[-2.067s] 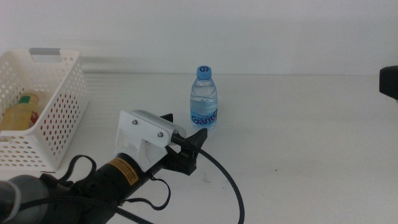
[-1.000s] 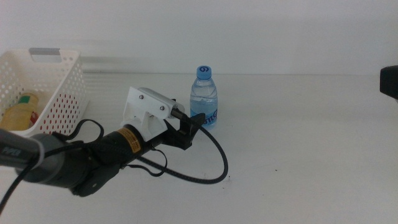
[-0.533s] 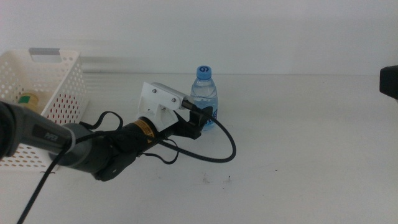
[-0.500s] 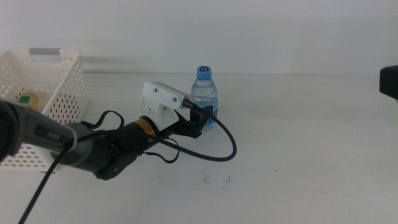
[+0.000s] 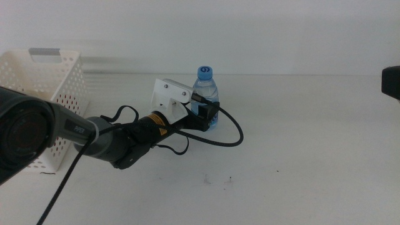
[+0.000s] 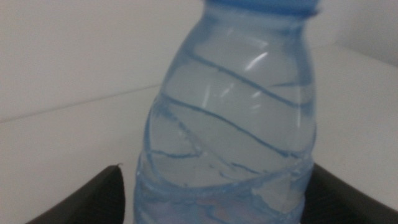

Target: Use arms to grab the bottles and put them into the dustbin to the left of the table.

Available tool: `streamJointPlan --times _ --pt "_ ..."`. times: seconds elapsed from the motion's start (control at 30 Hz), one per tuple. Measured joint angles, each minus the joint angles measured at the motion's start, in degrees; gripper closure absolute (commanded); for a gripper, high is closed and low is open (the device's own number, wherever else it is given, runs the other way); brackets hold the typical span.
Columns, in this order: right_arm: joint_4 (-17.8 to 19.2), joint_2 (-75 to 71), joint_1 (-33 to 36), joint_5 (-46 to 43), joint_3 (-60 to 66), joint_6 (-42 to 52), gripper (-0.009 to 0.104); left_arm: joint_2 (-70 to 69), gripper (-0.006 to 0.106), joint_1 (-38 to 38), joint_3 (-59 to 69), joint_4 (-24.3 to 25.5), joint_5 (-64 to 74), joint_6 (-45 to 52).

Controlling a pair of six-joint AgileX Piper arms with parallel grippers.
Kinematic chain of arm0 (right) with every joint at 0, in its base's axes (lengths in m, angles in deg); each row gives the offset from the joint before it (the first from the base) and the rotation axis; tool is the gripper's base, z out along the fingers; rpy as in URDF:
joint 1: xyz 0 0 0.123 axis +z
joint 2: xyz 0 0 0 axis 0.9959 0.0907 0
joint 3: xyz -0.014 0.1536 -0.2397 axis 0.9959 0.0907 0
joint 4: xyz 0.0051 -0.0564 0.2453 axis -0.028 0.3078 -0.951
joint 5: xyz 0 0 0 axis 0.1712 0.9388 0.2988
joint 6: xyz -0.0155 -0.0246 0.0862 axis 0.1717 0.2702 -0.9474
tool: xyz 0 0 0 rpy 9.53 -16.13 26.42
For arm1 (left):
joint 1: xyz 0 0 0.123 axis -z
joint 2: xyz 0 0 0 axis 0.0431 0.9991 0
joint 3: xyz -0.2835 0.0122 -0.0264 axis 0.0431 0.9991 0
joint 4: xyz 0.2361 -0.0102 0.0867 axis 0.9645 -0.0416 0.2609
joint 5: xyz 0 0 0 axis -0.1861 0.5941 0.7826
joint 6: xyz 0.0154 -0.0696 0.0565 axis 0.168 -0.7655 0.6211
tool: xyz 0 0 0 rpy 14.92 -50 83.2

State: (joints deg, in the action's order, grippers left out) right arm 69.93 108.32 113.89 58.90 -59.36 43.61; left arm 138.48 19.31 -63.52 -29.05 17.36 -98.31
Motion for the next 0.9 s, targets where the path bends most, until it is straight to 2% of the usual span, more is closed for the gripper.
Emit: streamJointPlan --times 0.9 --pt "0.0 0.0 0.0 0.0 0.0 0.0 0.006 8.4 0.007 0.0 -11.0 0.3 0.4 -0.4"
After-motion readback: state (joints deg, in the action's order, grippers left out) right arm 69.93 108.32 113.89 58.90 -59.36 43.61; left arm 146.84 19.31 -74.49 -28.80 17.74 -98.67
